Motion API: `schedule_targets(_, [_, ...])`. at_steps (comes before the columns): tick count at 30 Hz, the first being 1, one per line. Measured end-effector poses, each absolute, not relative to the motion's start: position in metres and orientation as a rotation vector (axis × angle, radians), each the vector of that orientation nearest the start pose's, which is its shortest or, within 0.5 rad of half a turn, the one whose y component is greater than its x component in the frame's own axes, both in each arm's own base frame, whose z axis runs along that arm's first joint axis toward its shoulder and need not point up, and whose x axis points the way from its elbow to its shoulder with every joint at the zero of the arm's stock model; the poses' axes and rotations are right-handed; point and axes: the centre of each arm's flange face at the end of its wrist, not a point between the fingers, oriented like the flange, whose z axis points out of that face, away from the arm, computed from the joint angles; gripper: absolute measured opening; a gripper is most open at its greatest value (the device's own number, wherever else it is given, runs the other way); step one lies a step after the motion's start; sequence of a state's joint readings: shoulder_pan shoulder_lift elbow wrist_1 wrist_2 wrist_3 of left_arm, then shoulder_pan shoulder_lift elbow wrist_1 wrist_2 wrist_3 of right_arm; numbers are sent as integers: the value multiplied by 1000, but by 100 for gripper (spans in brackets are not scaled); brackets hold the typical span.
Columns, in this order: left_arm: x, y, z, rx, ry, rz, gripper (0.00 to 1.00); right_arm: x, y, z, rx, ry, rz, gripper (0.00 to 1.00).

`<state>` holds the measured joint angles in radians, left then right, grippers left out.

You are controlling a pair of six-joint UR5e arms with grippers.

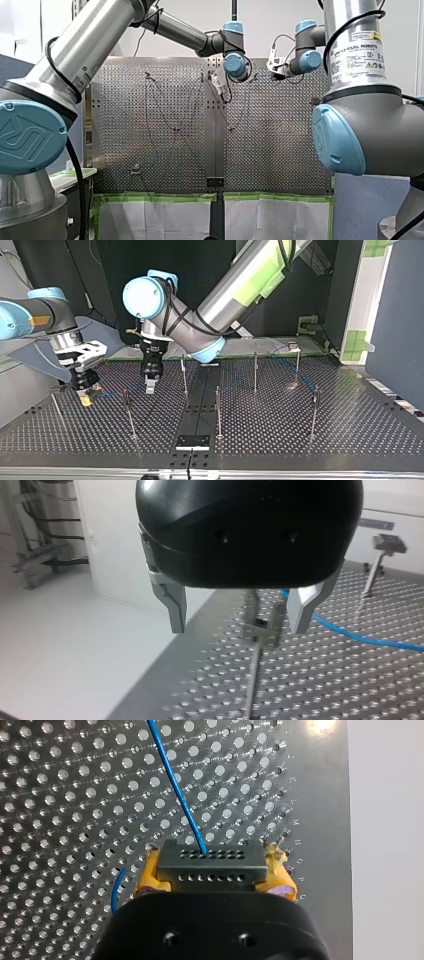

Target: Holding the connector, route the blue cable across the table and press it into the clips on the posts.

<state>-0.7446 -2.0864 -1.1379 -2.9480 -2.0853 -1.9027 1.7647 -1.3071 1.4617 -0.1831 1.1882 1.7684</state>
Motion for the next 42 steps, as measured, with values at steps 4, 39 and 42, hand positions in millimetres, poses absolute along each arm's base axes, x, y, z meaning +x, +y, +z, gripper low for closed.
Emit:
schedule_targets(4, [447,-527,420,-154,1459,-495,100,283,-549,416,1554,-1038,1765,0])
schedule_targets(39, [390,-523,320,-310,1431,-593,100,285,-547,415,1550,-1036,1735,0])
schedule_targets(42, [387,-516,326,-328,1409,-605,100,285,-547,414,1550,-1036,1735,0])
